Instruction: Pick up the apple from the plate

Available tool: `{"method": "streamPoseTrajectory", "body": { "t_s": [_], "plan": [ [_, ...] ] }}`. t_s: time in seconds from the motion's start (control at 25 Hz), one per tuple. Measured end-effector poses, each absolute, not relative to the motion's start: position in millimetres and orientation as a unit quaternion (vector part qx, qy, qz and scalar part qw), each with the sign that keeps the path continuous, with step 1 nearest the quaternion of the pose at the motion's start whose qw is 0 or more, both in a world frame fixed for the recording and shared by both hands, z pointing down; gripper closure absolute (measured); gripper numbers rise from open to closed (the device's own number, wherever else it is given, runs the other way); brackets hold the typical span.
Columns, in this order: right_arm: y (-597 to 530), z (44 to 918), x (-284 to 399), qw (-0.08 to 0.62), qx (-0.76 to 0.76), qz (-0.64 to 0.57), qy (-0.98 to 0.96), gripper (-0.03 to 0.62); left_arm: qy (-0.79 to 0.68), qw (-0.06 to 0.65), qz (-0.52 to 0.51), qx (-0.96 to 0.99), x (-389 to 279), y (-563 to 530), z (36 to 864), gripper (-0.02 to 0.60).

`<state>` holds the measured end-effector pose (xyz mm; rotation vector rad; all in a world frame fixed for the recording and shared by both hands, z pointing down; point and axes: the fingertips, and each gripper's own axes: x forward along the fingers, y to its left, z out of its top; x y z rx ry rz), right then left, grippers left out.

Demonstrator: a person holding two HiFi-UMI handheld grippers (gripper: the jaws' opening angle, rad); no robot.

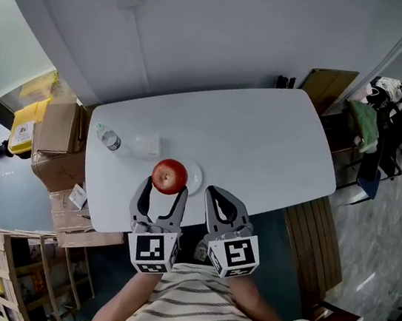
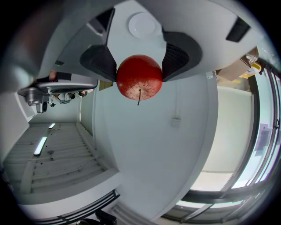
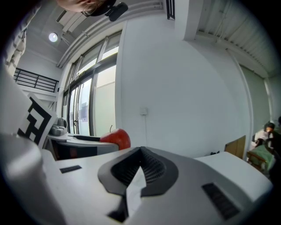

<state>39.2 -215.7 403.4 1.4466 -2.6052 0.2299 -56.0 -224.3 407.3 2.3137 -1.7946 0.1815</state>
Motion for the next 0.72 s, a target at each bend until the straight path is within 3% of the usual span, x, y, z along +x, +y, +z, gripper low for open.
{"method": "streamPoseTrajectory", "body": {
  "t_s": [0.72],
  "plan": [
    [-222.5, 403.3, 43.3, 0.072, 0.485, 0.073, -0.868, 0.591, -0.615, 0.087, 0.06, 0.782, -54.0, -225.1, 408.0, 0.25]
  ]
}}
